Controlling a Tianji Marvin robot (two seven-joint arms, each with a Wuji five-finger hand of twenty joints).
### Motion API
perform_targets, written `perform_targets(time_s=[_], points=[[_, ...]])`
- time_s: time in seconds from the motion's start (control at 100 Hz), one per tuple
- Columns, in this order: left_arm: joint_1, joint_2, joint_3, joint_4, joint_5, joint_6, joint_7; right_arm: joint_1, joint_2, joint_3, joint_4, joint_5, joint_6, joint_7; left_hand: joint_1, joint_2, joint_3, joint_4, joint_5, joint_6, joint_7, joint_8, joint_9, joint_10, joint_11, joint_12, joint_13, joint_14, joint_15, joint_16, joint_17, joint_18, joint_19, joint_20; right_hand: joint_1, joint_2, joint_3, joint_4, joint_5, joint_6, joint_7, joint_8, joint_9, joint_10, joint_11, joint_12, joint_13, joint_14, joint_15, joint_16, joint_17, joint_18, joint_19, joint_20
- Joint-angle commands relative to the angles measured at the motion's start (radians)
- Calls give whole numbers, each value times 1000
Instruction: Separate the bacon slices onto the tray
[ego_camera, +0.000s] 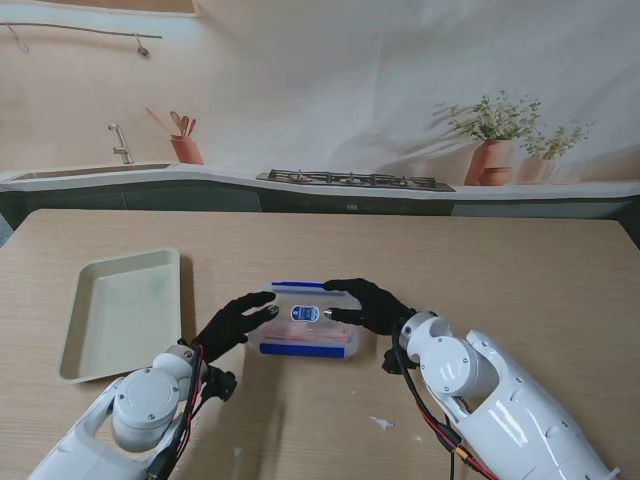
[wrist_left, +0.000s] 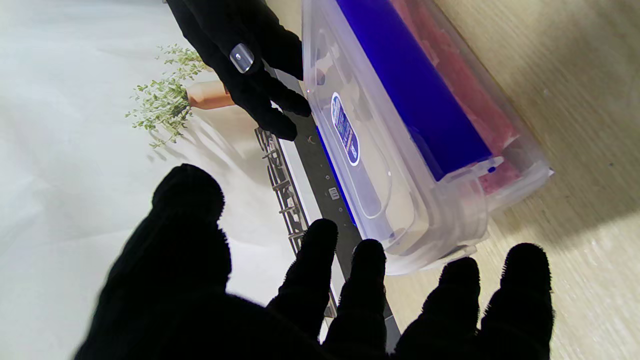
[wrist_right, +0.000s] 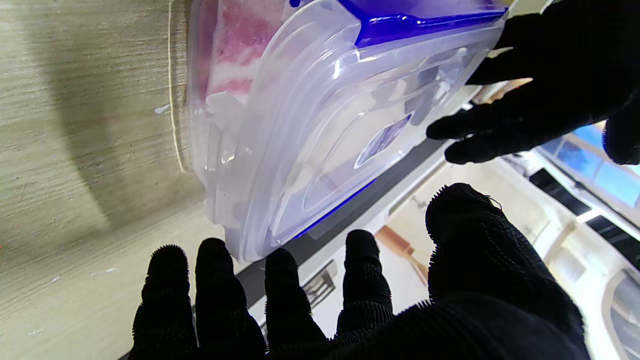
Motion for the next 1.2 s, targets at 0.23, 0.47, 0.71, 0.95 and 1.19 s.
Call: perform_targets(time_s=[0.23,0.47,0.71,0.95,1.19], points=[[-1,-5,2,-4,-4,2,-14,-17,-6,6,-24,15,12,22,22,28,-26,46,21,-34,5,8,-8,-3,-4,-8,31,-65,19,8,11,12,24,25,-38,33,-58,29,-9,-154,-21,-37,17,-127,-24,-4,-15,-20,-24,-9,24,94,-80,-102],[2,-5,-5,-8,5,-14,-5,-26,-6,27,-35,15,-3,16,22,27,-30,46,6,-54,2,7,-8,-3,-6,-9,32,-66,18,8,10,14,24,26,-41,40,-64,30,-21,-150,-25,-46,14,-115,-49,-15,-22,-37,-35,-14,15,83,-87,-124],[14,1,-30,-31,45,-31,-4,-35,-5,46,-46,5,-16,10,12,31,-44,45,-11,-99,8,10,-9,-6,-9,-11,33,-69,17,8,12,30,25,28,-43,44,-68,31,-26,-142,-28,-50,15,-107,-57,-18,-26,-38,-37,-14,9,70,-81,-130],[38,0,-73,-54,132,-62,48,-62,-8,85,-54,-26,-52,-32,32,27,-59,47,27,-129,20,13,-4,-28,17,14,25,-143,40,41,-33,-20,46,76,-24,54,-77,34,-27,-100,-19,-44,16,-100,-57,-15,-73,-137,-21,-2,-58,-71,-30,-86],[38,17,-118,-28,448,-227,139,-120,-1,138,-88,-166,-171,-107,47,-39,174,21,246,-97,96,68,151,-56,157,237,102,-183,202,192,-130,-142,50,271,33,47,-82,38,28,-62,47,8,19,-103,-16,3,-88,-186,-25,-6,-94,-115,-19,-56]])
